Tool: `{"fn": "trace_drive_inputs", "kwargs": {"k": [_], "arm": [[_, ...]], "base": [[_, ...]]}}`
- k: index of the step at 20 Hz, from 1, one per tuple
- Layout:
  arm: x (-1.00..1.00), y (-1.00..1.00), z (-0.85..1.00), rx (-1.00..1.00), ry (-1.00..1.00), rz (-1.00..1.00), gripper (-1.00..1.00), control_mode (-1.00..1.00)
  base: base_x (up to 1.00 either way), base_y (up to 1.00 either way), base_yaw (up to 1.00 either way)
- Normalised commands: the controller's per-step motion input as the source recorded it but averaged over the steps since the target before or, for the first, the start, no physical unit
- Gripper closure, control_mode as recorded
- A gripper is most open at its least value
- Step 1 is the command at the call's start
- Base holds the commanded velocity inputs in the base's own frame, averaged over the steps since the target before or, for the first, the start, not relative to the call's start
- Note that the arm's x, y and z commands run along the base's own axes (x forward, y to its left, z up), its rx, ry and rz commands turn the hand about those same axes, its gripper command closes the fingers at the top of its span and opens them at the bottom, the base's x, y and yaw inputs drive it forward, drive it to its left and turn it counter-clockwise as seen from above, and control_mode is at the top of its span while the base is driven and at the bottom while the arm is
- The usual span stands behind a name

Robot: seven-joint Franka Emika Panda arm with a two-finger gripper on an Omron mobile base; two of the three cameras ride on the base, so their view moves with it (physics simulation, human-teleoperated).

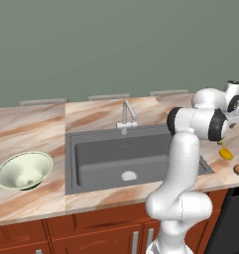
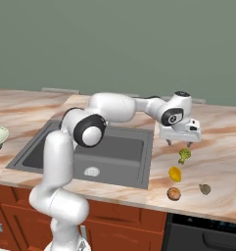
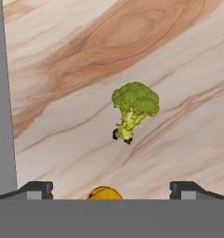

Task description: There is a mixed pile of frozen fruits and vegetables on the counter. Locate all the frozen vegetables and place the items in a bowl on the counter. Take all the frozen fruits and defrost them in a running sink.

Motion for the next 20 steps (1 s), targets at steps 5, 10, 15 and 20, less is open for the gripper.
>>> {"fn": "trace_drive_inputs", "kwargs": {"k": [5, 10, 15, 20], "arm": [[0.47, -0.22, -0.3, 0.0, 0.06, 0.0, -1.0, -1.0], [0.36, -0.35, -0.39, 0.0, 0.01, 0.0, -1.0, -1.0], [0.13, -0.12, -0.38, 0.0, 0.0, 0.0, -1.0, -1.0], [-0.12, 0.0, -0.4, 0.03, 0.02, -0.01, -1.0, -1.0]], "base": [[0.0, 0.0, 0.0], [0.0, 0.0, 0.0], [0.0, 0.0, 0.0], [0.0, 0.0, 0.0]]}}
